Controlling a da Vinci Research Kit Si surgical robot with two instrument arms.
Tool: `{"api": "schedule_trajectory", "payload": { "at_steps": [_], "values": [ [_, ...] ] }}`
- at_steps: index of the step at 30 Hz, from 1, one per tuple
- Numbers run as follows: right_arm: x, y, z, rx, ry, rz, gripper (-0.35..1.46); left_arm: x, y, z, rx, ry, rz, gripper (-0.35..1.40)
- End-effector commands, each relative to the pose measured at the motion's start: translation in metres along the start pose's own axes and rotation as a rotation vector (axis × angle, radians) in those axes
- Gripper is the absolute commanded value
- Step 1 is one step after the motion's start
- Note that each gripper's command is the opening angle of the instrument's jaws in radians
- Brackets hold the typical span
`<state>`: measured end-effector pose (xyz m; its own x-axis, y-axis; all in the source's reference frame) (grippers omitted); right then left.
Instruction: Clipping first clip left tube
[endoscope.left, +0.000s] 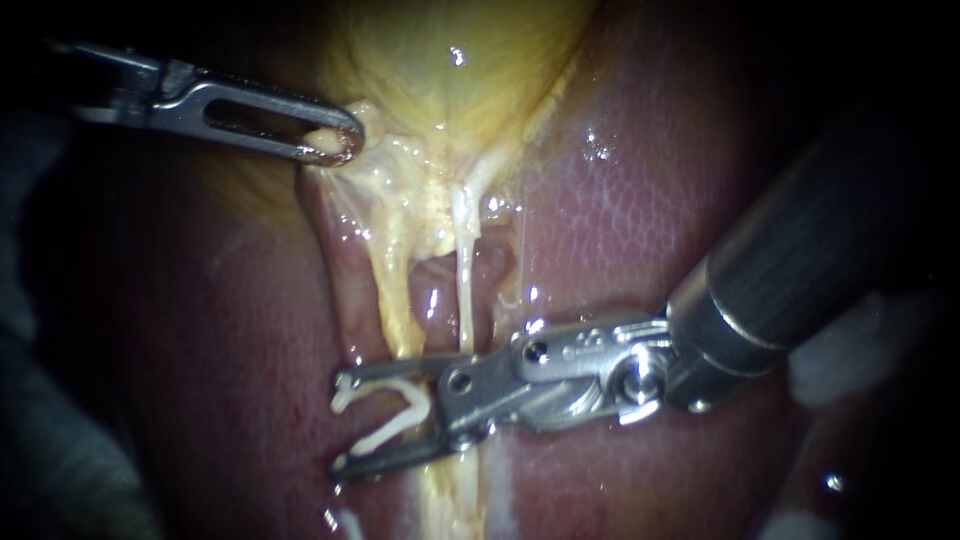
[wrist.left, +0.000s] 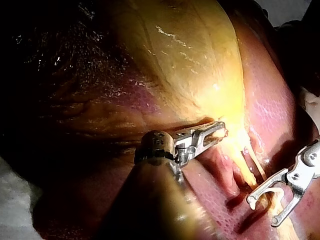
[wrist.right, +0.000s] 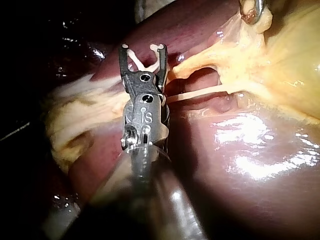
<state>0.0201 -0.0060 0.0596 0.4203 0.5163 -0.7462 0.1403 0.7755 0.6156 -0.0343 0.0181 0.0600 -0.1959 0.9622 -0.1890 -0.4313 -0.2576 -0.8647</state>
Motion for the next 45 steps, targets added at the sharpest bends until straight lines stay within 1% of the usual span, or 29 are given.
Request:
{"api": "schedule_trajectory", "payload": {
  "at_steps": [1,7,13,17,22,26,27,37,45],
  "values": [
    [0.0000,0.0000,0.0000,0.001,0.000,0.000,0.50,0.0000,0.0000,0.0000,0.000,0.000,0.000,-0.35],
    [0.0007,-0.0004,-0.0007,0.006,0.008,0.003,0.50,0.0000,0.0000,0.0000,0.000,0.000,0.000,-0.35],
    [0.0018,-0.0007,-0.0028,0.015,0.021,0.022,0.50,0.0000,0.0000,-0.0001,-0.001,0.000,0.000,-0.35],
    [0.0019,-0.0010,-0.0044,0.021,0.023,0.036,0.50,0.0000,0.0000,-0.0001,-0.001,-0.001,0.000,-0.35],
    [0.0012,-0.0010,-0.0058,0.028,0.021,0.051,0.50,0.0000,0.0000,-0.0001,-0.001,-0.001,0.000,-0.35],
    [0.0005,-0.0005,-0.0067,0.029,0.021,0.072,0.50,0.0000,0.0000,-0.0002,-0.001,-0.001,0.000,-0.35],
    [0.0003,-0.0003,-0.0069,0.030,0.021,0.072,0.50,0.0000,0.0000,-0.0002,-0.001,-0.001,0.000,-0.35],
    [-0.0022,0.0022,-0.0083,0.034,0.023,0.181,0.49,-0.0001,0.0000,-0.0002,-0.001,-0.001,0.000,-0.35],
    [-0.0048,0.0040,-0.0076,0.028,0.024,0.238,0.49,-0.0001,0.0000,-0.0002,-0.001,-0.001,0.000,-0.35]
  ]
}}
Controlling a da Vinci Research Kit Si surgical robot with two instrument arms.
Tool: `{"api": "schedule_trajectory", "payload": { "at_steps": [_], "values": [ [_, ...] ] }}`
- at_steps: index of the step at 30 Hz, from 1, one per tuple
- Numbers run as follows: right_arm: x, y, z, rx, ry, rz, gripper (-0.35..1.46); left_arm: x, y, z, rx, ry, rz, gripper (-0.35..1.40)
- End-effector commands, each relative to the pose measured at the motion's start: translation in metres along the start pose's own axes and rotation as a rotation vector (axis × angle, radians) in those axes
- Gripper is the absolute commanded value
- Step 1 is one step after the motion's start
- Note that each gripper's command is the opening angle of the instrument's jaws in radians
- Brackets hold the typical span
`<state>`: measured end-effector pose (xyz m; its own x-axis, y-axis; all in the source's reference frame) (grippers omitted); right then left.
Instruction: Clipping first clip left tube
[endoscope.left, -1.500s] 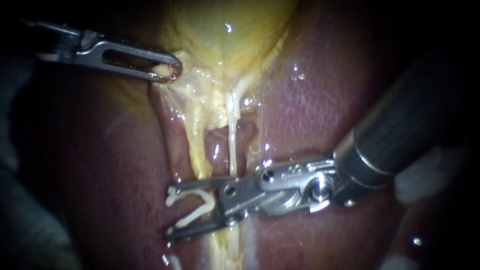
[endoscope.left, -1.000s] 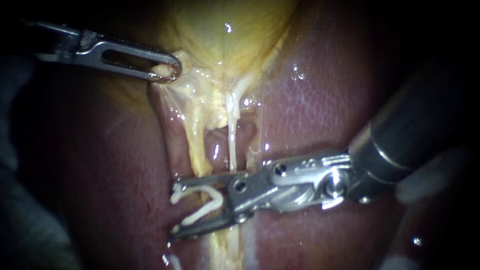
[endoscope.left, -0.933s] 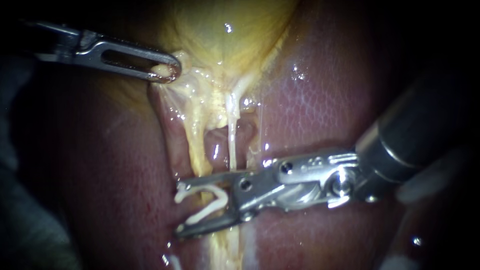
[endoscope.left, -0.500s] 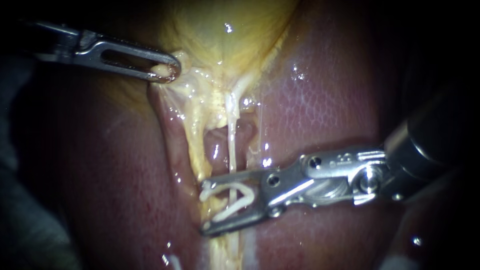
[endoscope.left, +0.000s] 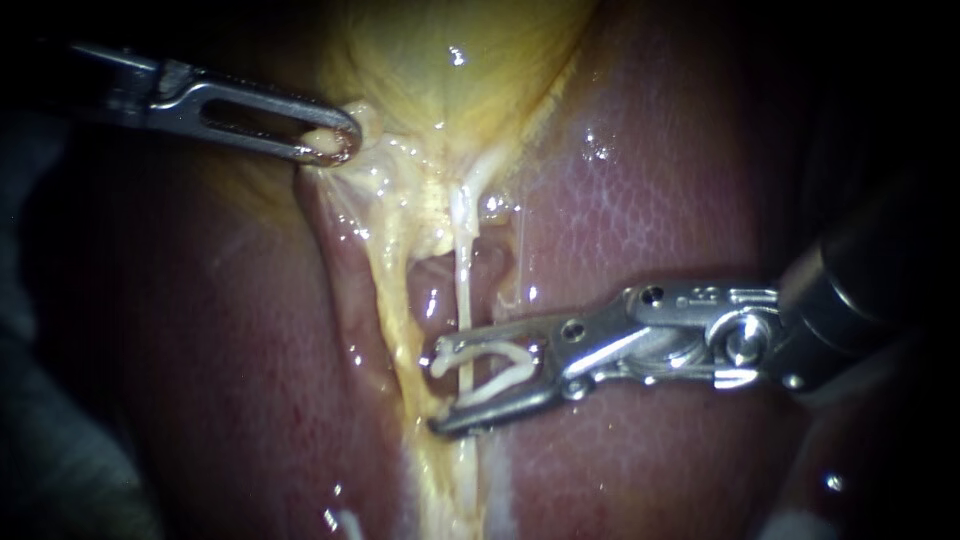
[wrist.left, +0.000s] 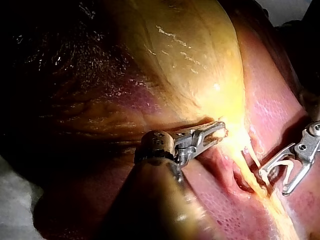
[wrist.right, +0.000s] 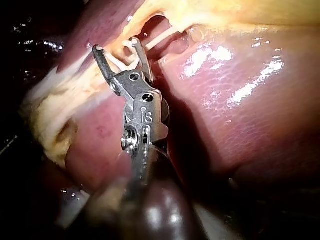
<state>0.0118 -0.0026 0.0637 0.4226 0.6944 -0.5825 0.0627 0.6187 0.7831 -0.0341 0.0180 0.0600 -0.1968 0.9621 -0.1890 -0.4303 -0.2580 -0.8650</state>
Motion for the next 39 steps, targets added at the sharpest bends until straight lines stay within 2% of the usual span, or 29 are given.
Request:
{"api": "schedule_trajectory", "payload": {
  "at_steps": [1,5,11,24,29,39],
  "values": [
    [-0.0003,0.0003,0.0001,-0.001,-0.001,0.007,0.49,0.0000,0.0000,0.0000,0.000,0.000,0.000,-0.35],
    [-0.0015,0.0018,0.0004,-0.005,-0.001,0.029,0.49,0.0000,0.0000,0.0000,0.000,0.000,0.000,-0.35],
    [-0.0025,0.0033,0.0010,-0.004,0.015,0.052,0.49,0.0000,0.0000,0.0000,0.000,0.000,0.000,-0.35],
    [-0.0018,0.0041,0.0040,0.015,0.085,0.084,0.50,0.0000,0.0000,0.0000,0.000,0.000,0.000,-0.35],
    [-0.0014,0.0038,0.0049,0.029,0.114,0.094,0.50,0.0000,0.0000,0.0001,0.001,0.000,0.000,-0.35],
    [-0.0008,0.0018,0.0067,0.066,0.148,0.095,0.50,0.0000,0.0000,0.0001,0.001,0.001,0.000,-0.35]
  ]
}}
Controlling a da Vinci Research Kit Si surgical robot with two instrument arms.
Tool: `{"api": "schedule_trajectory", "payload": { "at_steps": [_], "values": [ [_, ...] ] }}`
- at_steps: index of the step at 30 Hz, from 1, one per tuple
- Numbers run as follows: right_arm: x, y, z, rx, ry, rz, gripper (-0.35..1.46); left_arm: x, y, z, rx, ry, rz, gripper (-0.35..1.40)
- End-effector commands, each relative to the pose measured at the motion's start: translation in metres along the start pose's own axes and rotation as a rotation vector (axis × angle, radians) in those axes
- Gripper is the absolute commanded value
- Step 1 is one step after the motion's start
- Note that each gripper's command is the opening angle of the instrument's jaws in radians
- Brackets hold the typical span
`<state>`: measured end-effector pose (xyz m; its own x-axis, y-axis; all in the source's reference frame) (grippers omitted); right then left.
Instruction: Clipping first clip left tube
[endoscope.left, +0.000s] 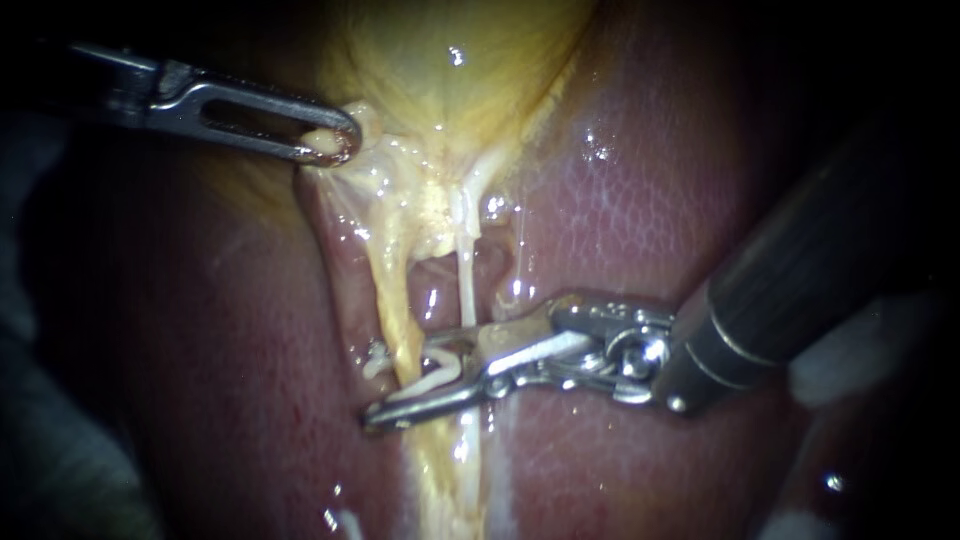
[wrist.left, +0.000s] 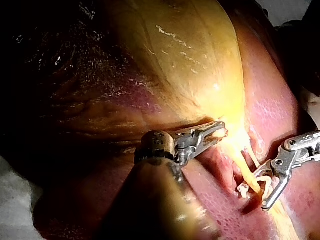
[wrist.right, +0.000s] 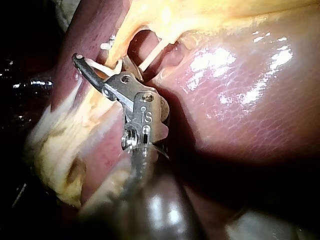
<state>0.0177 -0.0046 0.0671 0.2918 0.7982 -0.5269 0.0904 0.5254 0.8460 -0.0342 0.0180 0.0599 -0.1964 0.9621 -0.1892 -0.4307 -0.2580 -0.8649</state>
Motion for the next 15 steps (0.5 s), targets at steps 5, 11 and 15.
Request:
{"api": "schedule_trajectory", "payload": {
  "at_steps": [5,11,15],
  "values": [
    [0.0004,-0.0016,0.0004,0.025,0.014,0.000,0.50,0.0000,0.0000,0.0000,0.000,0.000,0.000,-0.35],
    [0.0014,-0.0041,0.0009,0.062,0.007,0.002,0.50,0.0000,-0.0001,-0.0001,0.000,0.000,0.000,-0.35],
    [0.0018,-0.0055,0.0014,0.079,0.002,0.002,0.49,0.0000,0.0000,-0.0001,0.000,0.000,0.000,-0.35]
  ]
}}
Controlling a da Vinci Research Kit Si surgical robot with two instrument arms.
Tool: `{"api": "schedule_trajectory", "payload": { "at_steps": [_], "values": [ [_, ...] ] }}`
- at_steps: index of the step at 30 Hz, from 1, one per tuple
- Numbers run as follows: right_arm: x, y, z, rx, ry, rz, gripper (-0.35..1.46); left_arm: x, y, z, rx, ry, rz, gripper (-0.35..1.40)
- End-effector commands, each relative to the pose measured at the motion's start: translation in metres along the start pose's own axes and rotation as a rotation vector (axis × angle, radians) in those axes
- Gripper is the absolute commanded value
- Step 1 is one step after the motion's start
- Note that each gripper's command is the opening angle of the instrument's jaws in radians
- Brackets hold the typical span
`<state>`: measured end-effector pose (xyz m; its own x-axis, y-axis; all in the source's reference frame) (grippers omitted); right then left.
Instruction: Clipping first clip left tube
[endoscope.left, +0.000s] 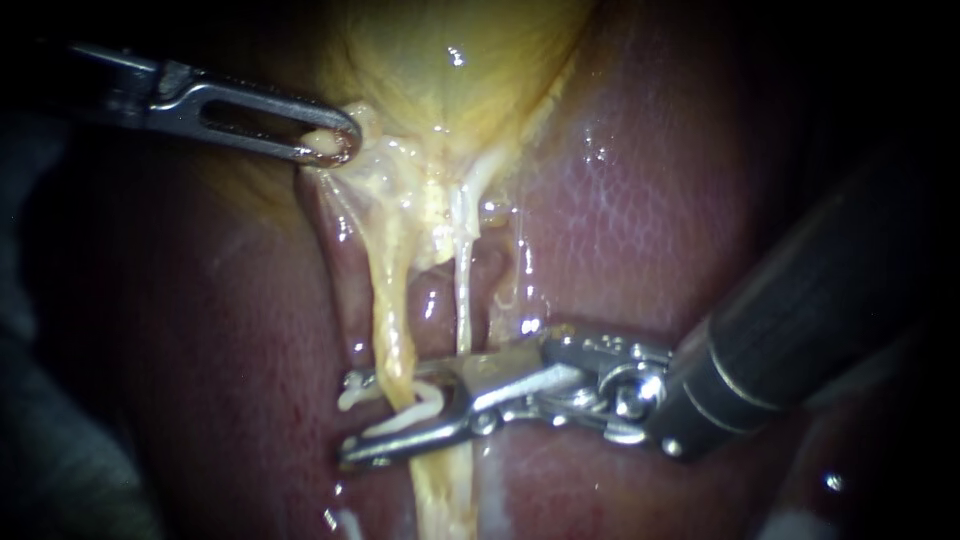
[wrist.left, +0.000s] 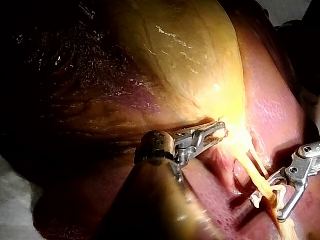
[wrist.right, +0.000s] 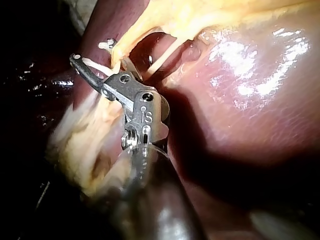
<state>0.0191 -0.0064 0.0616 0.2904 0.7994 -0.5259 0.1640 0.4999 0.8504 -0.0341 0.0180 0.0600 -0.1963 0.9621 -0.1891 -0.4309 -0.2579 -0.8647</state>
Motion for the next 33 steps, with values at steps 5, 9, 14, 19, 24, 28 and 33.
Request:
{"api": "schedule_trajectory", "payload": {
  "at_steps": [5,9,14,19,24,28,33],
  "values": [
    [0.0002,-0.0007,0.0005,0.005,-0.002,0.000,0.47,0.0000,0.0000,0.0000,-0.001,0.000,0.000,-0.35],
    [0.0005,-0.0009,0.0000,0.019,-0.005,0.001,0.38,0.0000,0.0000,0.0000,-0.001,0.000,0.000,-0.35],
    [0.0007,-0.0012,-0.0005,0.024,-0.006,0.002,0.23,0.0000,0.0000,0.0000,-0.001,0.000,0.000,-0.35],
    [0.0006,-0.0012,-0.0007,0.025,-0.007,0.002,0.05,0.0000,0.0000,0.0000,-0.001,0.000,0.000,-0.35],
    [0.0006,-0.0012,-0.0009,0.026,-0.007,0.002,-0.07,0.0000,0.0000,0.0000,-0.001,0.000,0.000,-0.35],
    [0.0005,-0.0013,-0.0011,0.027,-0.008,0.002,-0.22,0.0000,0.0000,0.0000,-0.001,0.000,0.000,-0.35],
    [0.0002,-0.0012,-0.0015,0.027,-0.012,0.018,-0.35,0.0000,0.0000,0.0000,-0.001,0.000,0.000,-0.35]
  ]
}}
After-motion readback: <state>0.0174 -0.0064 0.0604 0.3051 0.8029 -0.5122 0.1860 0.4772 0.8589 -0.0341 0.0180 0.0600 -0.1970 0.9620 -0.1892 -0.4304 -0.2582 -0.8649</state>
